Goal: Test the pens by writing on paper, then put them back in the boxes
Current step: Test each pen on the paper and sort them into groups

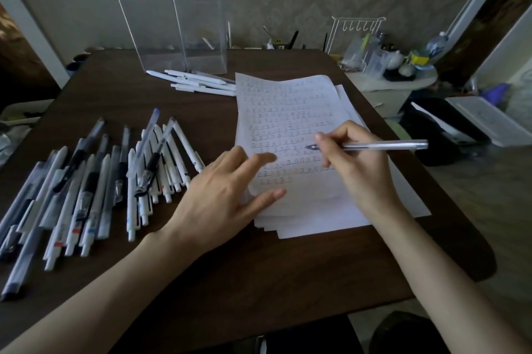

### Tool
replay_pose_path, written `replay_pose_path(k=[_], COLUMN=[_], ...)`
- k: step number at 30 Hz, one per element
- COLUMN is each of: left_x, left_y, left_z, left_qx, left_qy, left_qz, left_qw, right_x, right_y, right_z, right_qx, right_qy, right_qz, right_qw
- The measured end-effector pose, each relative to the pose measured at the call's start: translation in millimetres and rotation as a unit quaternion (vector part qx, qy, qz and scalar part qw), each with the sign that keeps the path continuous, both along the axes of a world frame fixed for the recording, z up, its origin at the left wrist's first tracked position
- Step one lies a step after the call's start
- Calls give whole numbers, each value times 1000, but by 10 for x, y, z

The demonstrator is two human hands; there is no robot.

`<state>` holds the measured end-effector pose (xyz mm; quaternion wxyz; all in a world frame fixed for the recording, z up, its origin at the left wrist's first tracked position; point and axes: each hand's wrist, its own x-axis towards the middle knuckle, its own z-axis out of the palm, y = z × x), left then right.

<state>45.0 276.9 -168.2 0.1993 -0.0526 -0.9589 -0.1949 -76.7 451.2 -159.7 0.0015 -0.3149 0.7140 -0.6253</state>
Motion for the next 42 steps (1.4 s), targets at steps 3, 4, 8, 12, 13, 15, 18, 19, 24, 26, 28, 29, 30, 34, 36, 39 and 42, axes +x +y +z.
replay_pose_path(k=[3,4,8,12,13,15,18,19,24,26,28,29,30,34,36,39,42], left_x=[0,-4,-8,-4,-1,1,-2,-2,-5,-5,-7,-7,-6,3,3,5,7], left_y=[40,51,47,57,59,57,58,59,65,66,67,68,70,74,74,66,58], left_z=[-59,-76,-121,-116,-112,-107,-113,-114,-109,-109,-108,-106,-103,-87,-89,-93,-92], left_qx=[-103,-123,-130,-128,-127,-124,-122,-122,-121,-118,-116,-116,-116,-113,-112,-108,-101], left_qy=[-29,-34,-48,-59,-62,-68,-67,-66,-69,-70,-71,-73,-75,-82,-80,-76,-81], left_qz=[-64,-68,-64,-63,-62,-58,-55,-54,-55,-56,-56,-55,-55,-56,-56,-59,-60], left_qw=[992,989,988,988,988,988,989,989,989,989,989,989,989,989,989,990,990], right_x=[24,29,39,43,50,58,49,44,32,36,32,27,19,18,20,20,26], right_y=[-48,-58,-79,-93,-96,-101,-102,-103,-94,-92,-96,-95,-94,-101,-101,-91,-94], right_z=[-75,-101,-148,-146,-147,-151,-151,-151,-159,-152,-156,-161,-166,-173,-170,-163,-159], right_qx=[58,81,117,135,139,143,140,139,135,132,134,134,133,134,134,134,141], right_qy=[16,15,-11,7,15,28,25,21,-1,1,4,3,2,-2,-3,-4,-2], right_qz=[-37,-38,-30,-19,-16,-17,-25,-23,-14,-14,-16,-17,-16,-4,0,2,-1], right_qw=[998,996,993,991,990,989,990,990,991,991,991,991,991,991,991,991,990])
